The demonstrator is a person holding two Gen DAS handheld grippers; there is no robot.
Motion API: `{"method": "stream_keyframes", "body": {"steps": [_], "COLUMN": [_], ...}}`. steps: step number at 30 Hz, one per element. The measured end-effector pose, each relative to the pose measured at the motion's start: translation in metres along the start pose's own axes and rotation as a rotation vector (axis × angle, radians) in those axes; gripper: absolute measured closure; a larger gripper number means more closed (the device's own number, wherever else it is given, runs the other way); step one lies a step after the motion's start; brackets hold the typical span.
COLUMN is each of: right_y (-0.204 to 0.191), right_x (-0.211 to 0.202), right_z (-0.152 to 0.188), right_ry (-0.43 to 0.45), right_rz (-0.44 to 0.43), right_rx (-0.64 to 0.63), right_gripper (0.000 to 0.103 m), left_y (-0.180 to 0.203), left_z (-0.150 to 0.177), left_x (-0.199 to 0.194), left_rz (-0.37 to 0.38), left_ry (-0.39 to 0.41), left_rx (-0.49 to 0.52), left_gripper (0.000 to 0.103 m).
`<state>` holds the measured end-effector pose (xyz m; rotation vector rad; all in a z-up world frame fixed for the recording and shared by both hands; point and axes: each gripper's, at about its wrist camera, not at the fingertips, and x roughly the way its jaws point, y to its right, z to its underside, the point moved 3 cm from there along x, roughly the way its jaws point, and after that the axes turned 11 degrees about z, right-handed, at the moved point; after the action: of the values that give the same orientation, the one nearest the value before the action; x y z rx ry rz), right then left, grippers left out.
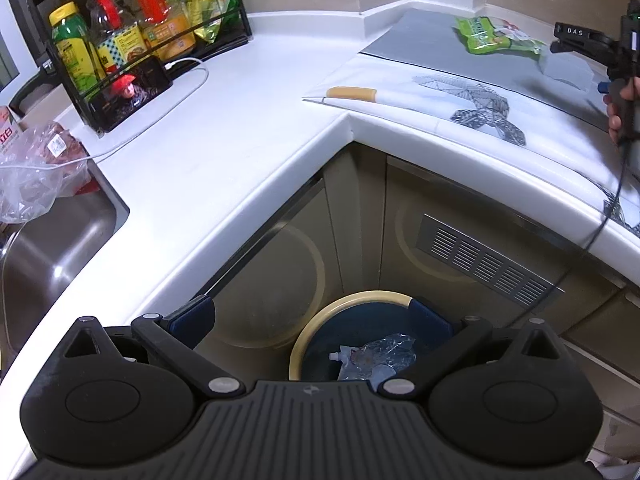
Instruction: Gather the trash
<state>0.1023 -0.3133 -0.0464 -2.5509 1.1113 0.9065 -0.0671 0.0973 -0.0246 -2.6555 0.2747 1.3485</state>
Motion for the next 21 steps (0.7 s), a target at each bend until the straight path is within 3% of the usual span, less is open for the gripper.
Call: {"method": "stream_keyframes", "body": {"steps": [7,12,13,17,21], "right_y": [-0.008,-0.013,-0.014,-0.011,-0.003], "right_x": [0.064,0.104,0.106,0.09,0.042], "right_z": [-0.018,-0.017,-0.018,-0.012,0.001], "right_ry": [-0.004,-0.053,-0.049,-0.019,0.008], "right_rz": [0.172,0.231,0.233,0.187,0.096], "right_rx": [-0.017,-0.077,-0.098,-0.134,-0.151], "right_gripper": [0.002,0.0,0.004,0.006,0.006], "left_y": [-0.011,-0.008,-0.006,0.003,0.022], "left_z": [-0.009,-0.021,-0.024,-0.037,-0.065], "left_x": [0.013,0.02,0.021,0.027,0.035], "left_rz": [-0.006,-0.003,-0.002,0.014,0.038], "left_ry": [-0.026,-0.033,-0.03,-0.018,0.016], "left_rx": [-0.021,-0.007,0.0,0.023,0.073], "left_gripper": [0.0,0.0,0.0,0.0,0.0]}}
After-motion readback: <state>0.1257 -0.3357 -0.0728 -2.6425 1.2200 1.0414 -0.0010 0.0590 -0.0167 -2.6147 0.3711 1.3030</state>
